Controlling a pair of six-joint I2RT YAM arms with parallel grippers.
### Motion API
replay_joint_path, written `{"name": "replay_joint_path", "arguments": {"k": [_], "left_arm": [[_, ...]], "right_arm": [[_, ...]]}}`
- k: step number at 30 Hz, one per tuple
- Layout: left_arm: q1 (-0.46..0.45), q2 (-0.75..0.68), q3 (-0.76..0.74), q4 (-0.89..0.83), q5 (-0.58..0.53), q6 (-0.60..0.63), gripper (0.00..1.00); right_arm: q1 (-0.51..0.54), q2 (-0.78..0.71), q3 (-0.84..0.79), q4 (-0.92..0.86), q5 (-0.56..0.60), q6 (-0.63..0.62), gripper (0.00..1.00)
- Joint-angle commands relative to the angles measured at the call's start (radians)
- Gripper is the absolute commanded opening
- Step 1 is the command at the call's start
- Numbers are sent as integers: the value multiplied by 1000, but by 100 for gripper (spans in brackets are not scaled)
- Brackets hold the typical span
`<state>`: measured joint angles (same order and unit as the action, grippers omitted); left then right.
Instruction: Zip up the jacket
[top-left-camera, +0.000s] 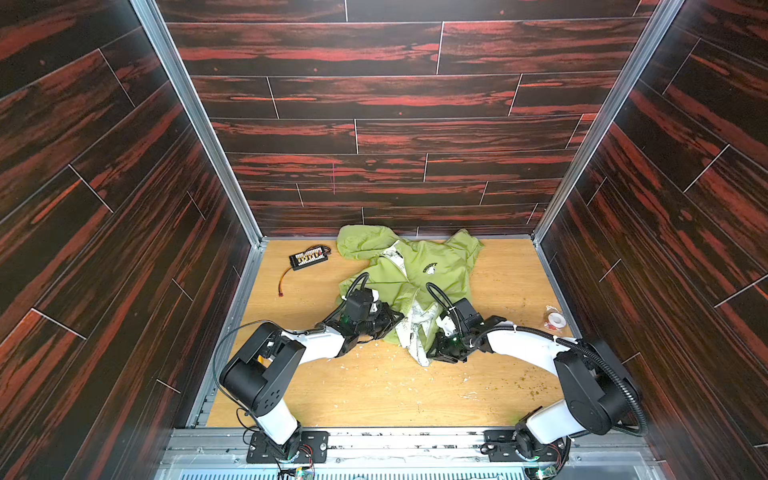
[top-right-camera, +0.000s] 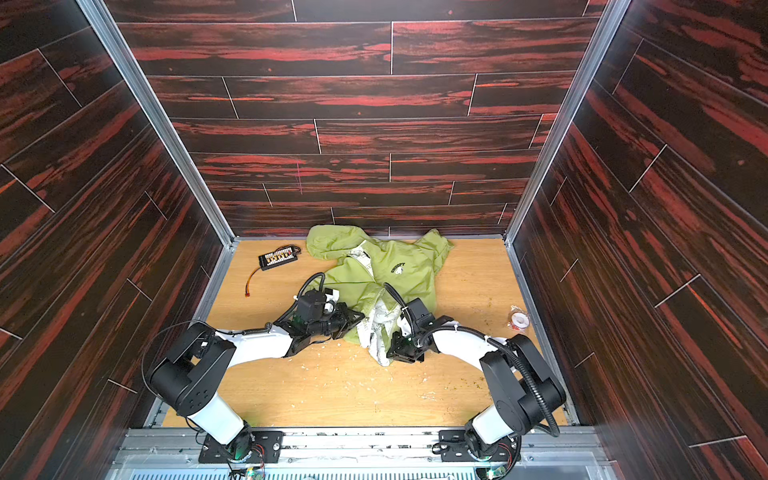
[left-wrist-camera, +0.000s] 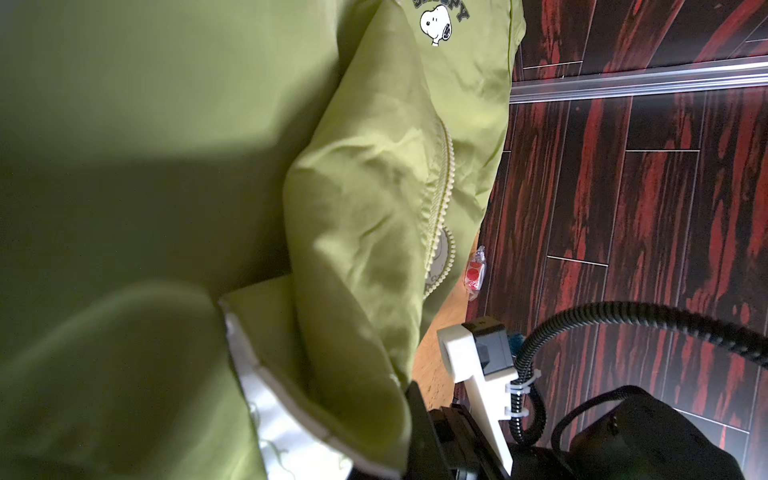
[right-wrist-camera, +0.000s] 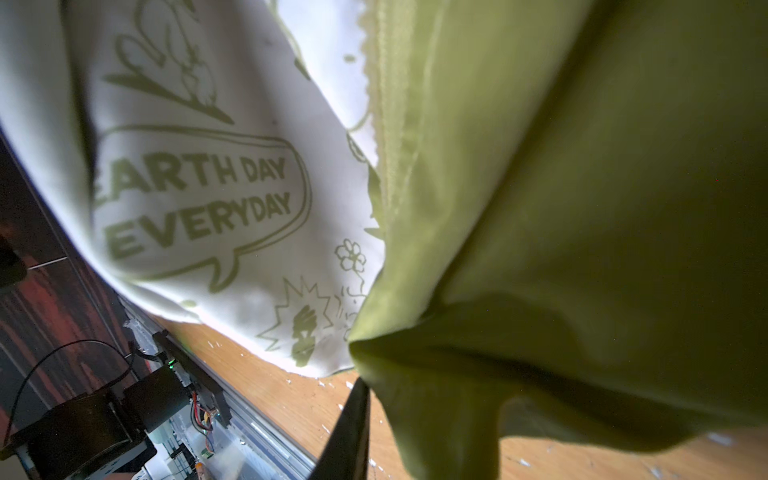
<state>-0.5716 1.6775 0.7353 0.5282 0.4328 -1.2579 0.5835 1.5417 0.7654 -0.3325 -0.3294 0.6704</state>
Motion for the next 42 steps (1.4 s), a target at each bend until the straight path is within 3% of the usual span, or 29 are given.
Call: {"name": "replay_joint_path", "arguments": {"k": [1,17,24,32,38,42], "left_arm": [[-5,10,28,30,-6,-9,0],[-5,12,22,38,-4,-15,0],[-5,13,24,38,0,-15,0],[-5,9,37,29,14,-11,0],[-1,-17,153,-117,47,60,0],[11,-15,303,-295,85,139,0]], "right_arm": [[4,44,26,2,-42,-11,25],[4,71,31,-8,-26,9,18],[4,68,31,-4,17,30,9],[-7,34,26,23,-9,63,0],[-75,-62,41,56,-95,116,0],[-120,-118,113,18,-68,133,0]]}}
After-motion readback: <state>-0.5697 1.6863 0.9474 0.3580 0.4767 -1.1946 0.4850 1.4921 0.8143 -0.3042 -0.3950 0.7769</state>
